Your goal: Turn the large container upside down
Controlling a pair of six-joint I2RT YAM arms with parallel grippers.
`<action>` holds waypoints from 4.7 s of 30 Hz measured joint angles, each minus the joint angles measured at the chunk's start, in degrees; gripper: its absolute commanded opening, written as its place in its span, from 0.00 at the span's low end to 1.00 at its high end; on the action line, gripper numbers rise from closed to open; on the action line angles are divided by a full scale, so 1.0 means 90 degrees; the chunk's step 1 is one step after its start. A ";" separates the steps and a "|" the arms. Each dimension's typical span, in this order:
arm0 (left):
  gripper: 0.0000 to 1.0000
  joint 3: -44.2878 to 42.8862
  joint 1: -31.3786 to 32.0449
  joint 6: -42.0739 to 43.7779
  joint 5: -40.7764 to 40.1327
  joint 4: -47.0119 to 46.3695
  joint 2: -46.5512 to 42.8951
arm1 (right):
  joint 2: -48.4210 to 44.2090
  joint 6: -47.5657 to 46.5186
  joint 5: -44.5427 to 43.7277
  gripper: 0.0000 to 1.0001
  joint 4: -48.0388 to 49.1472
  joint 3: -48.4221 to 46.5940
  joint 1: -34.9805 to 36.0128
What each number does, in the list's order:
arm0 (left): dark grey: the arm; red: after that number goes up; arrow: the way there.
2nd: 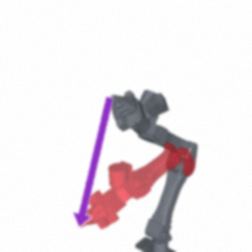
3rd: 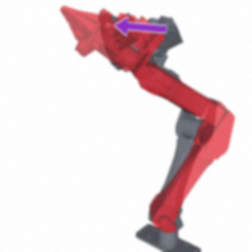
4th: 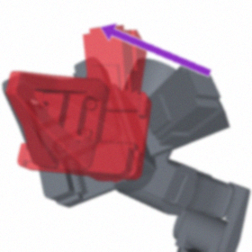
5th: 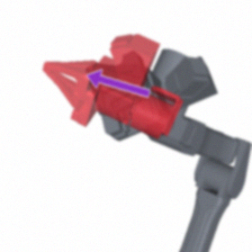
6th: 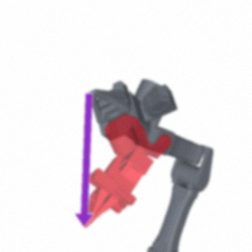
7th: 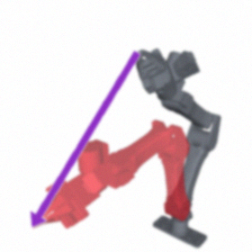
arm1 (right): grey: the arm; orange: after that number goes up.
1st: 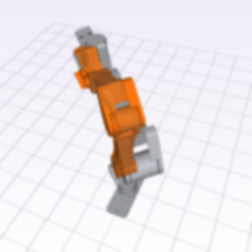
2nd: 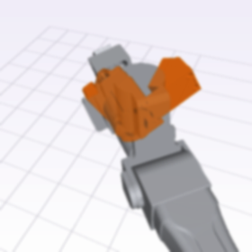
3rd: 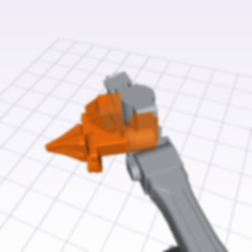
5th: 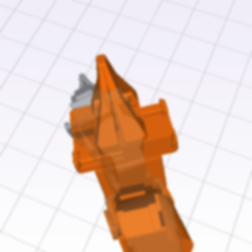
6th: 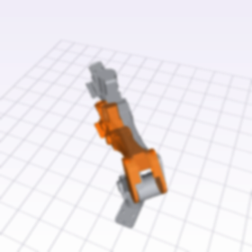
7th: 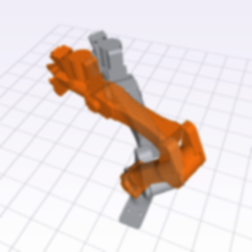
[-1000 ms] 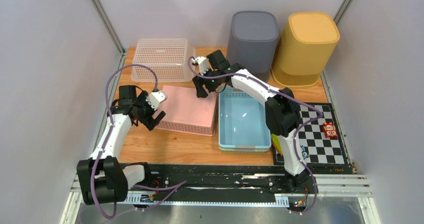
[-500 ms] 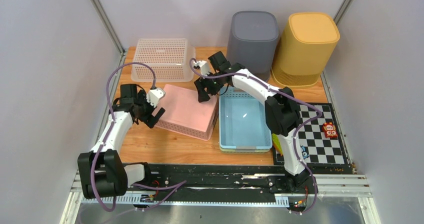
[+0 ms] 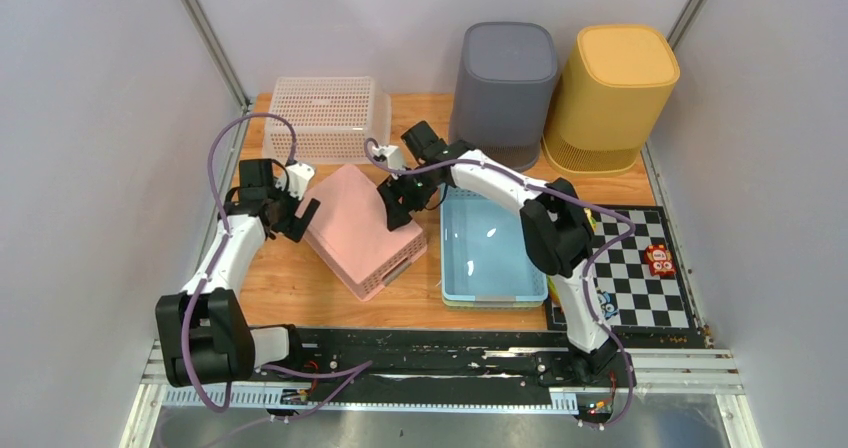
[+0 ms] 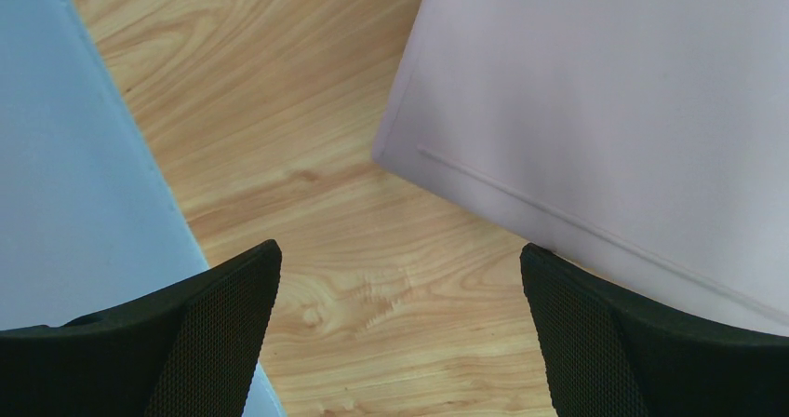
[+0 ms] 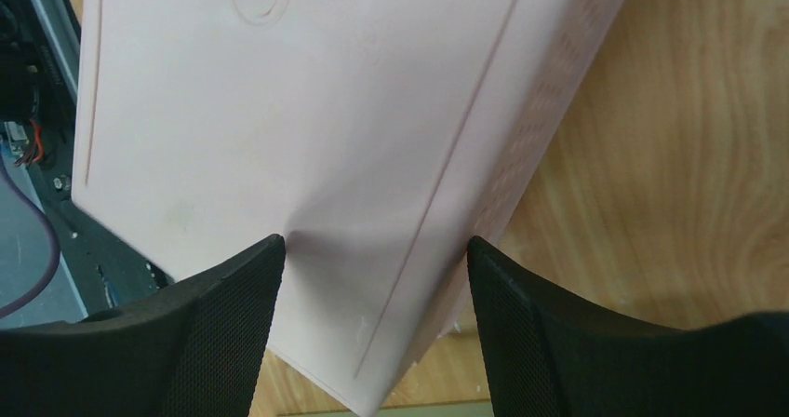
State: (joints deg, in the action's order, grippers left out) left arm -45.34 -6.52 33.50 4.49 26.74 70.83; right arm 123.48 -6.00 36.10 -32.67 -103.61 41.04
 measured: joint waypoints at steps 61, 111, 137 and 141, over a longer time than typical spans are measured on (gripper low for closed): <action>1.00 -0.1200 0.4087 -0.1365 -0.1581 0.1088 0.0053 | -0.4352 -0.0746 0.1003 0.77 0.0141 0.2880 -0.1311; 1.00 -0.1384 0.2125 -0.1656 -0.1277 0.0537 0.0522 | -0.4527 -0.0835 0.1659 0.78 0.0542 0.3485 -0.1411; 0.99 -0.1423 0.1987 -0.2028 -0.2703 -0.0121 0.2140 | -0.4561 -0.0835 0.1678 0.78 0.0629 0.3572 -0.1411; 0.99 -0.1423 0.1792 -0.2069 -0.2744 -0.0165 0.2174 | -0.4561 -0.0835 0.1685 0.78 0.0631 0.3572 -0.1411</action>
State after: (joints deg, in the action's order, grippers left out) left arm -58.15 9.61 14.87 -20.21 25.26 90.39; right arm 82.43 -13.52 51.27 -26.98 -71.46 28.34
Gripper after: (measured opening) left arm 0.992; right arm 0.777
